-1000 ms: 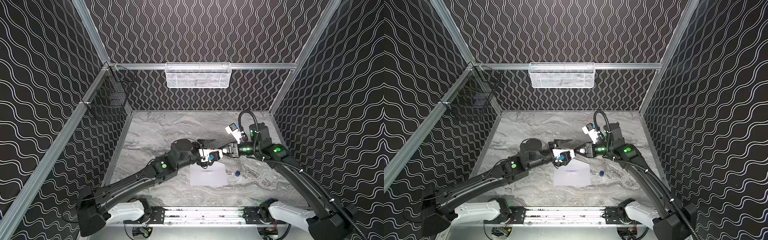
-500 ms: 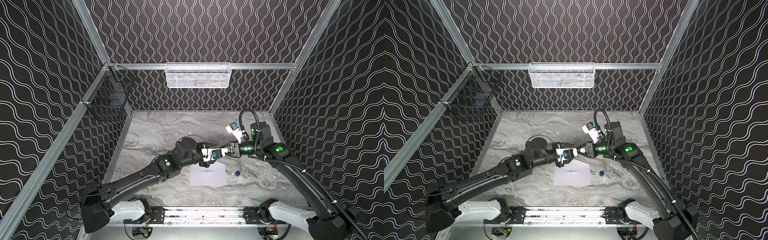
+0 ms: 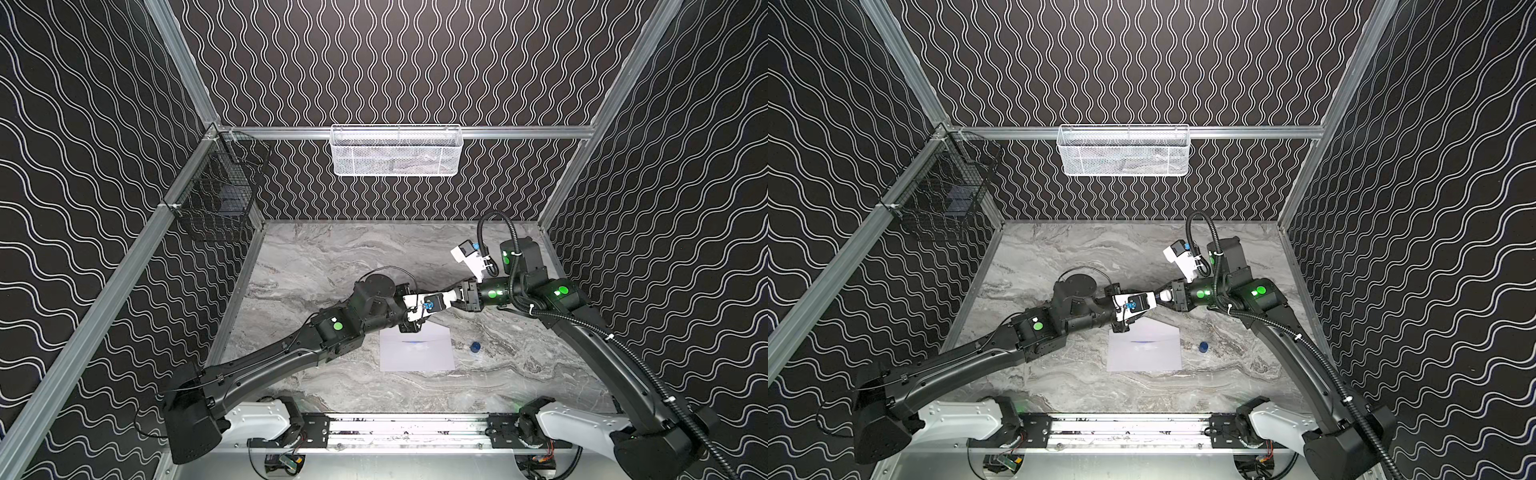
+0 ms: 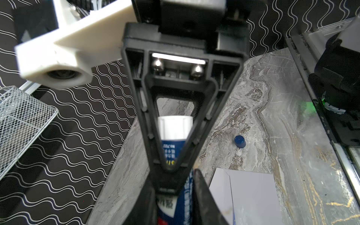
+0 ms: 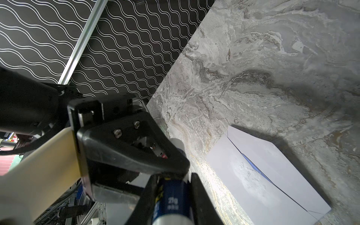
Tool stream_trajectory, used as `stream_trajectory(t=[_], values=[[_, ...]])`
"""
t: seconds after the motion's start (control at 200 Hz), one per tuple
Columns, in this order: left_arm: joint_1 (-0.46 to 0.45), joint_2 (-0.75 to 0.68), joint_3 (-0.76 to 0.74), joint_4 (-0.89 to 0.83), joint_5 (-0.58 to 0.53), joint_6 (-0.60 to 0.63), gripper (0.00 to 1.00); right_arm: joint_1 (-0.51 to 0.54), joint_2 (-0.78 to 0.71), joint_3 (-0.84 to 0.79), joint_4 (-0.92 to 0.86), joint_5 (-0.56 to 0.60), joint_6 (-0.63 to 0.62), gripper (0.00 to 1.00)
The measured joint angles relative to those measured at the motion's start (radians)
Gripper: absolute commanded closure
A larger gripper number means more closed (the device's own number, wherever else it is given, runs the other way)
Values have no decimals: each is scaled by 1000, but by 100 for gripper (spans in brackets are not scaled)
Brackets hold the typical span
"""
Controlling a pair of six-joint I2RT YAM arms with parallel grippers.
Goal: Place the letter into the envelope and seal it
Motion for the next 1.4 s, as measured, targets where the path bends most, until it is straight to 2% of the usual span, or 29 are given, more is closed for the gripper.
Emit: stream_trajectory(t=[0.12, 0.15, 0.235, 0.355, 0.435, 0.53, 0.756, 0.936, 1.061, 1.111, 1.356, 1.401], values=[[0, 0, -9, 24, 2, -32, 97, 0, 0, 13, -7, 9, 3, 47], [0, -2, -18, 28, 3, -50, 100, 0, -6, 14, -3, 13, 6, 43], [0, -16, -63, 42, 8, -110, 100, 0, -63, -6, 35, 60, 22, 31], [0, -54, -153, 138, 19, -236, 100, 0, -253, -188, 212, 138, 99, 17], [0, -66, -203, 213, 41, -327, 100, 0, -367, -329, 342, 193, 183, 17], [0, -69, -251, 319, 73, -428, 100, 3, -435, -439, 495, 222, 282, 18], [0, -61, -308, 493, 135, -581, 100, 37, -426, -507, 676, 249, 414, 28], [0, -64, -319, 539, 145, -615, 100, 145, -387, -507, 710, 275, 431, 31], [0, -64, -322, 545, 145, -627, 100, 221, -362, -488, 708, 326, 399, 41], [0, -64, -325, 549, 145, -628, 100, 238, -354, -480, 700, 355, 382, 46], [0, -67, -335, 558, 135, -639, 100, 300, -333, -461, 671, 465, 334, 50], [0, -67, -336, 556, 130, -648, 100, 307, -330, -460, 668, 480, 328, 54]])
